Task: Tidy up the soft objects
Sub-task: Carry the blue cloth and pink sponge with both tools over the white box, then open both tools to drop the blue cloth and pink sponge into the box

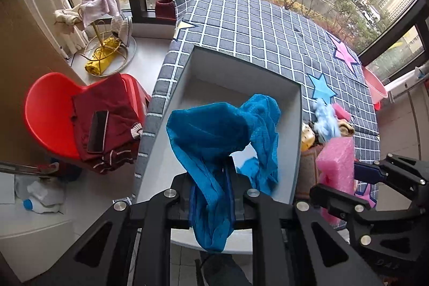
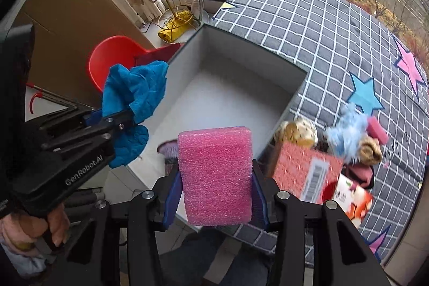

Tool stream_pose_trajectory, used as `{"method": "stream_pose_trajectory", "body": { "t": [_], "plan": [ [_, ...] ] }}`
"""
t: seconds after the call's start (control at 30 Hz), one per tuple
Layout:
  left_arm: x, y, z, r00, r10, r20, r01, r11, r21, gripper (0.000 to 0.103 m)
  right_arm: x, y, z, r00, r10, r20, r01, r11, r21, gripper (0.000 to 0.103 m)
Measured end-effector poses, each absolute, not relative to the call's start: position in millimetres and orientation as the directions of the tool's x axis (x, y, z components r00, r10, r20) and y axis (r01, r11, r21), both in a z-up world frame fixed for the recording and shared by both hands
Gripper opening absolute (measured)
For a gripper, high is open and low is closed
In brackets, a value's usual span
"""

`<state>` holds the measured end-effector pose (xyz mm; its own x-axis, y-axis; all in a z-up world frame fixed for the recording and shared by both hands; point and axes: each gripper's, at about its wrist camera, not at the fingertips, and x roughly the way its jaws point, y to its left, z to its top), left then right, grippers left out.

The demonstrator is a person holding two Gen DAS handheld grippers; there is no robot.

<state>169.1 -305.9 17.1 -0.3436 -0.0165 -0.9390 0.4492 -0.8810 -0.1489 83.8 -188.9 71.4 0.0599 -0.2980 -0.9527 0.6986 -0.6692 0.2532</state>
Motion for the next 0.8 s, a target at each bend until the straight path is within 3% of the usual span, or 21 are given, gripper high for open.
{"method": "stream_pose_trajectory", "body": {
  "t": [0.8],
  "plan": [
    [116,-323,-6,-0.3,-0.035,-0.953,0.464,-0.879,-0.113,0.02,29,-217,55,0.079,-0.298,-0.951,0.654,-0.705,0.275,0.048]
  ]
}}
